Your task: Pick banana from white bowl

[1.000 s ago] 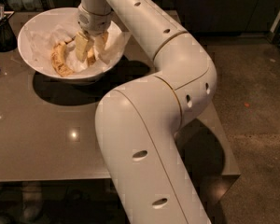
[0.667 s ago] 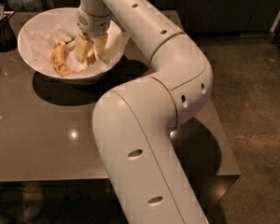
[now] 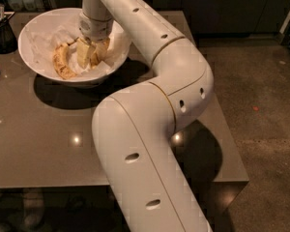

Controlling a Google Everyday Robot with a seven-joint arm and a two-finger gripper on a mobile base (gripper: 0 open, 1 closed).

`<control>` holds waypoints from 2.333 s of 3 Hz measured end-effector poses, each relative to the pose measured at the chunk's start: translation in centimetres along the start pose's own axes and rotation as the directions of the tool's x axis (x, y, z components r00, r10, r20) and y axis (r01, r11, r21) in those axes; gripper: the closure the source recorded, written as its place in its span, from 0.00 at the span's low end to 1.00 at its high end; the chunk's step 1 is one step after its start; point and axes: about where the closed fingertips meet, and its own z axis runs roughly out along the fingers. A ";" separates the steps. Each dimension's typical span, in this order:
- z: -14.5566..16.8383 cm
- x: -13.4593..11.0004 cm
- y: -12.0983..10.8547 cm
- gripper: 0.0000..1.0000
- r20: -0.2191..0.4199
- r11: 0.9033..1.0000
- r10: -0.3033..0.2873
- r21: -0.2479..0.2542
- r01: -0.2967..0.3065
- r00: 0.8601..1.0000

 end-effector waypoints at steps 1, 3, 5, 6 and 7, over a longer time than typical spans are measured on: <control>-0.4 -0.4 -0.5 0.60 0.005 0.999 -0.008 0.050 0.007 1.000; 0.4 -1.4 -0.7 1.00 0.034 0.998 -0.010 0.058 0.008 0.999; -2.6 -0.7 -1.4 1.00 0.104 0.995 -0.054 0.088 0.045 0.993; -5.0 0.4 -1.1 1.00 0.137 0.991 -0.091 0.111 0.076 0.986; -5.2 0.4 -0.9 1.00 0.137 0.991 -0.094 0.112 0.078 0.986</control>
Offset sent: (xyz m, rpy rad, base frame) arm 0.0051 -0.0003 0.0038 -0.0193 -0.0359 -0.0051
